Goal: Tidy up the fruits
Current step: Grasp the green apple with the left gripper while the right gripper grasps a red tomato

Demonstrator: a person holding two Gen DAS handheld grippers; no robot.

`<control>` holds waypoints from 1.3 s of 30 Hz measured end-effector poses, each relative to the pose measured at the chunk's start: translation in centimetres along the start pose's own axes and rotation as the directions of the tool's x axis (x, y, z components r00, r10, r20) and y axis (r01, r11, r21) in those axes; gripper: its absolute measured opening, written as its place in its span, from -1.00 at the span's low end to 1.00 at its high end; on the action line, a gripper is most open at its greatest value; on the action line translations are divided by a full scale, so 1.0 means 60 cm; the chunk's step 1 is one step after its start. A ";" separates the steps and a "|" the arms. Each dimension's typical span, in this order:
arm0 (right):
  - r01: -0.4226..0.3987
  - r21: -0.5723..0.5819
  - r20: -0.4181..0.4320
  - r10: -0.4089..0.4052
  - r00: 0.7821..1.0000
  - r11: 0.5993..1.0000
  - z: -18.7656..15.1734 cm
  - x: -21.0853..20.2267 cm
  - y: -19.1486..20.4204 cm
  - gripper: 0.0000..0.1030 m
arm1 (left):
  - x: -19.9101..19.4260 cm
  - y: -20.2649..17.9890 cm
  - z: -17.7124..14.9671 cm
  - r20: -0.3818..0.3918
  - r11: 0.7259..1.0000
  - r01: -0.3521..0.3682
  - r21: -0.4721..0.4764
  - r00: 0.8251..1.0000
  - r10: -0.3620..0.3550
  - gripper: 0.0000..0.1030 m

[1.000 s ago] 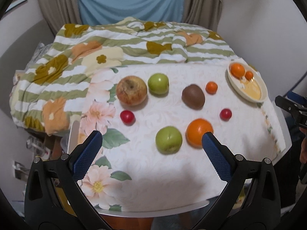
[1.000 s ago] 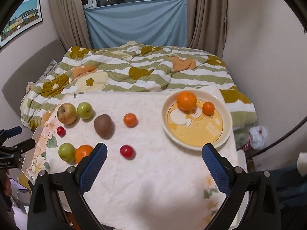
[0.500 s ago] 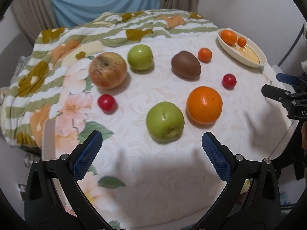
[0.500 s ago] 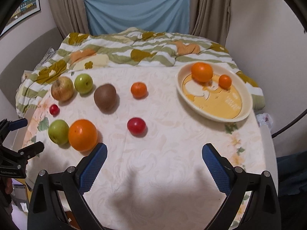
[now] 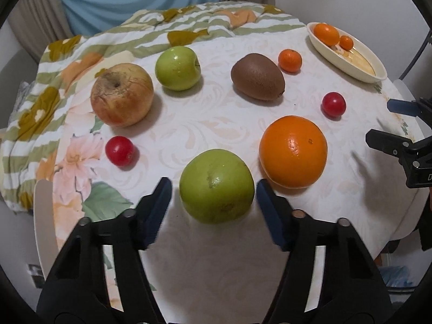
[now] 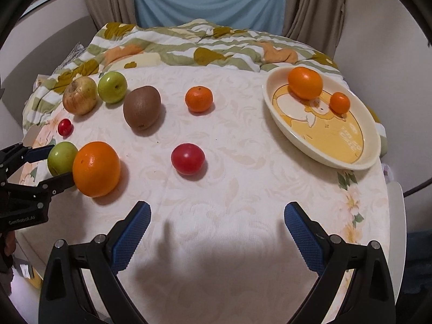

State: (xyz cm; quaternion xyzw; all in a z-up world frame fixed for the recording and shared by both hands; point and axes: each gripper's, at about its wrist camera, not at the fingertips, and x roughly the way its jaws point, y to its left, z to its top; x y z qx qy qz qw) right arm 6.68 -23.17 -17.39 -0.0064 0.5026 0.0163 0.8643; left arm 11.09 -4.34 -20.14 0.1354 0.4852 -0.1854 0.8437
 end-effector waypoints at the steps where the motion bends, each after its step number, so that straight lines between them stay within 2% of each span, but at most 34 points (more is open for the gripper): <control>1: -0.003 -0.003 -0.002 0.003 1.000 1.000 0.002 0.002 0.000 0.91 | 0.002 -0.001 0.000 -0.007 1.000 0.005 0.001 1.000 -0.005 0.18; 7: -0.010 -0.018 -0.036 0.009 0.999 1.000 0.018 0.025 0.002 0.91 | 0.004 0.002 0.005 -0.016 0.999 0.007 -0.031 1.000 -0.008 0.18; 15: -0.034 -0.047 -0.068 0.030 0.997 0.998 0.035 0.050 0.011 0.62 | 0.000 0.011 -0.003 -0.027 0.998 0.005 -0.066 1.000 -0.007 0.18; 17: -0.040 -0.051 -0.075 0.036 0.997 0.998 0.039 0.055 0.013 0.43 | -0.002 0.015 -0.005 -0.027 0.997 0.005 -0.074 1.000 -0.007 0.18; 22: -0.045 -0.057 -0.075 0.041 0.996 0.997 0.053 0.066 0.021 0.21 | -0.004 0.021 -0.009 -0.030 0.997 0.004 -0.080 1.000 -0.006 0.18; 24: -0.047 -0.061 -0.073 0.043 0.996 0.997 0.059 0.069 0.023 0.02 | -0.005 0.025 -0.012 -0.030 0.996 0.004 -0.087 1.000 -0.006 0.18; 26: -0.059 -0.059 -0.075 0.054 0.996 0.997 0.061 0.071 0.026 -0.36 | -0.006 0.030 -0.014 -0.030 0.996 0.004 -0.092 1.000 -0.007 0.18; 27: -0.064 -0.056 -0.074 0.060 0.995 0.996 0.062 0.071 0.027 -0.41 | -0.007 0.032 -0.015 -0.030 0.995 0.004 -0.096 1.000 -0.007 0.18; 39: -0.066 -0.034 -0.030 0.065 0.997 0.997 0.073 0.032 0.029 -0.41 | -0.048 0.048 0.002 0.014 0.993 0.021 -0.114 1.000 -0.019 0.18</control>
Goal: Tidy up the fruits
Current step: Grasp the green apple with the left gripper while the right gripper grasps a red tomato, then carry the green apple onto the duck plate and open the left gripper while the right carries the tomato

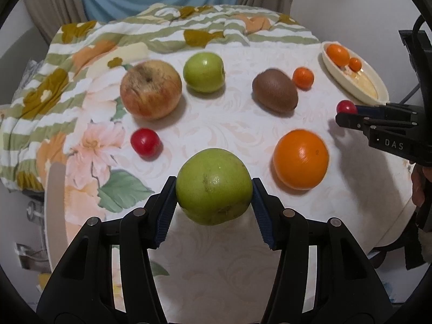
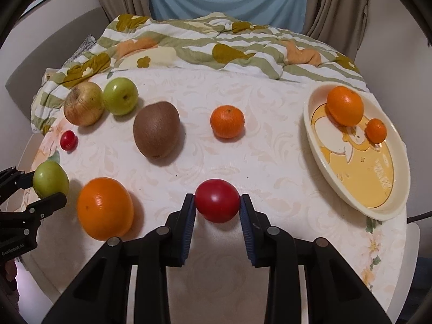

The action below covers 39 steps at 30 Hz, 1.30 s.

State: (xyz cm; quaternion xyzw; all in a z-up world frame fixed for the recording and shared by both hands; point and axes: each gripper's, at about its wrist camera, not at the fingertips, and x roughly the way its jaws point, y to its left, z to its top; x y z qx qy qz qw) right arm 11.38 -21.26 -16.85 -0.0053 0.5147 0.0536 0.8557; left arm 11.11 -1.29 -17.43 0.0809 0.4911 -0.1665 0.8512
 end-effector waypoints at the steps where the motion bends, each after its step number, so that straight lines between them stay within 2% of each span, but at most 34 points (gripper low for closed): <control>1: -0.001 0.004 0.004 0.001 1.000 1.000 0.001 -0.007 0.001 -0.41 | -0.006 0.000 0.001 0.006 1.000 0.001 0.001 1.000 -0.001 0.18; 12: 0.020 0.083 0.074 -0.026 0.997 0.996 0.013 -0.103 -0.012 -0.41 | -0.085 -0.021 0.071 0.094 0.999 0.028 0.032 0.995 -0.031 0.18; 21: 0.039 0.155 0.135 -0.060 0.989 0.987 0.020 -0.166 -0.091 -0.41 | -0.111 -0.095 0.145 0.152 0.996 0.044 0.080 0.987 -0.056 0.18; 27: 0.041 0.155 0.146 -0.064 0.987 0.987 0.023 -0.182 -0.174 -0.41 | -0.098 -0.176 0.194 0.173 0.996 0.044 0.076 0.983 -0.057 0.18; 39: 0.053 0.165 0.106 -0.071 0.992 0.985 0.020 -0.165 -0.329 -0.41 | -0.009 -0.344 0.258 0.134 0.989 0.115 0.092 0.983 -0.127 0.18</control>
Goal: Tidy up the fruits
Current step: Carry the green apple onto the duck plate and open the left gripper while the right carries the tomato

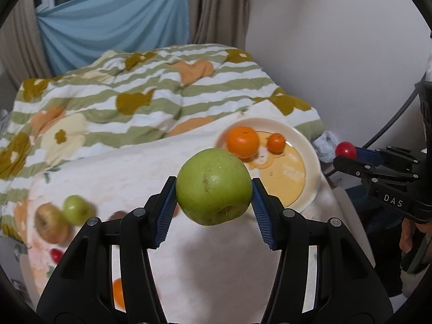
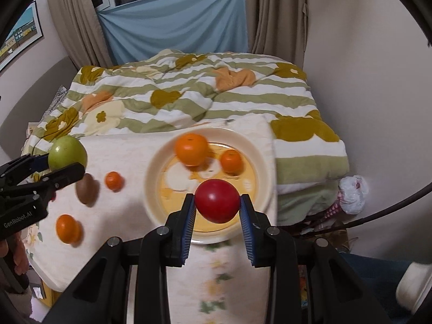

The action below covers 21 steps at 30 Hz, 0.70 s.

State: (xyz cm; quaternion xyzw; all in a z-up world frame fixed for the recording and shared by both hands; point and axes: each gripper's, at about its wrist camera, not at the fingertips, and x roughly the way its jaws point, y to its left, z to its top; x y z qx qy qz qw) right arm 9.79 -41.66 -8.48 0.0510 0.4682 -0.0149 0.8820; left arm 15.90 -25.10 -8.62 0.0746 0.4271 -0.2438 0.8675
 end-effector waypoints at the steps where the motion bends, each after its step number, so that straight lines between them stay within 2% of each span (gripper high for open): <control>1: 0.001 0.001 -0.003 -0.001 1.000 1.000 0.001 0.003 -0.009 -0.41 | 0.009 -0.009 0.002 -0.005 1.000 0.005 0.001 1.000 -0.005 0.18; 11: -0.006 0.019 -0.030 0.007 1.000 1.000 0.002 0.038 -0.073 -0.41 | 0.107 -0.077 0.011 -0.074 0.999 0.038 0.022 0.997 -0.037 0.18; 21: -0.021 0.041 -0.046 0.023 0.999 0.999 0.002 0.070 -0.094 -0.41 | 0.187 -0.101 -0.001 -0.146 0.995 0.070 0.067 0.987 -0.060 0.18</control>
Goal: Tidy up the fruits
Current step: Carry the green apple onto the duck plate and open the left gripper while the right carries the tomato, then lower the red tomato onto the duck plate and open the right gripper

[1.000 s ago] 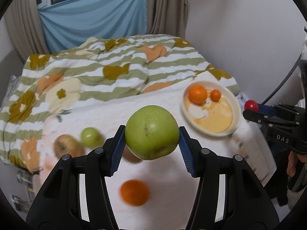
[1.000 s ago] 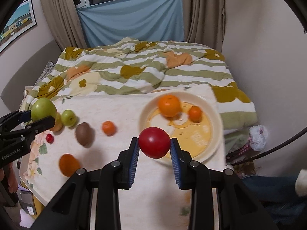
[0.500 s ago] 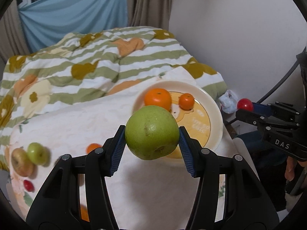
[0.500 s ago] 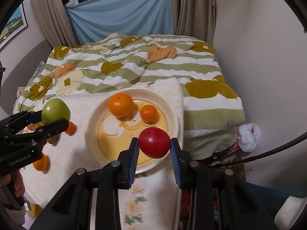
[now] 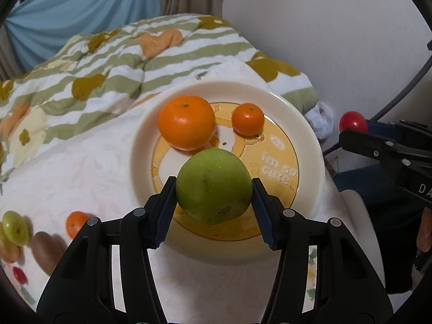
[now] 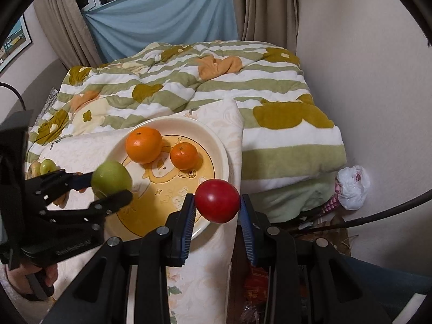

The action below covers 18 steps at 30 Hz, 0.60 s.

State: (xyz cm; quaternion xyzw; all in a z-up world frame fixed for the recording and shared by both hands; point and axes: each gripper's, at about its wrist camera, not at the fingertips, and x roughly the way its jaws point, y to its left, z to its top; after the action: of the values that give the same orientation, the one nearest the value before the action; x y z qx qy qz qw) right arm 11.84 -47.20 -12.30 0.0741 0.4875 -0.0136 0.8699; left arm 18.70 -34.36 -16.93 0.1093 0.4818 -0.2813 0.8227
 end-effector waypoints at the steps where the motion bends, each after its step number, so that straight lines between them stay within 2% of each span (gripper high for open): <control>1: -0.001 -0.001 -0.001 0.001 1.000 1.000 0.000 0.002 0.000 -0.41 | 0.004 -0.001 0.000 -0.003 1.000 0.002 0.004 1.000 -0.002 0.18; 6: -0.008 -0.004 0.000 0.008 1.000 1.000 0.005 0.008 -0.004 -0.41 | 0.018 -0.004 0.001 -0.020 1.000 -0.002 0.004 1.000 0.002 0.19; 7: -0.009 -0.004 0.001 0.009 1.000 1.000 0.006 0.009 -0.005 -0.41 | 0.020 -0.005 0.001 -0.023 1.000 0.002 0.005 1.000 -0.002 0.25; 8: -0.010 -0.004 0.002 0.010 1.000 1.000 0.007 0.008 -0.006 -0.41 | 0.019 -0.006 0.002 -0.019 1.000 0.001 0.007 1.000 -0.001 0.38; 10: -0.010 -0.004 0.004 0.010 1.000 1.000 0.008 0.007 -0.009 -0.41 | 0.007 -0.009 0.003 0.003 1.000 -0.020 0.015 1.000 0.020 1.00; 13: -0.011 -0.007 0.009 0.011 1.000 1.000 0.013 0.002 -0.013 -0.41 | -0.016 -0.010 0.005 0.040 0.999 -0.038 0.029 0.999 0.037 1.00; 18: -0.027 -0.028 0.018 0.028 0.999 0.999 0.017 -0.001 -0.010 -0.41 | -0.047 0.004 0.000 0.030 0.996 -0.085 0.023 0.996 0.085 1.00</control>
State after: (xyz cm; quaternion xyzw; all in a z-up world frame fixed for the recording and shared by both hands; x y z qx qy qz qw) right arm 12.62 -47.91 -11.78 0.0684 0.4786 0.0045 0.8754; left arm 17.76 -33.18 -14.52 0.1354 0.4615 -0.2533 0.8393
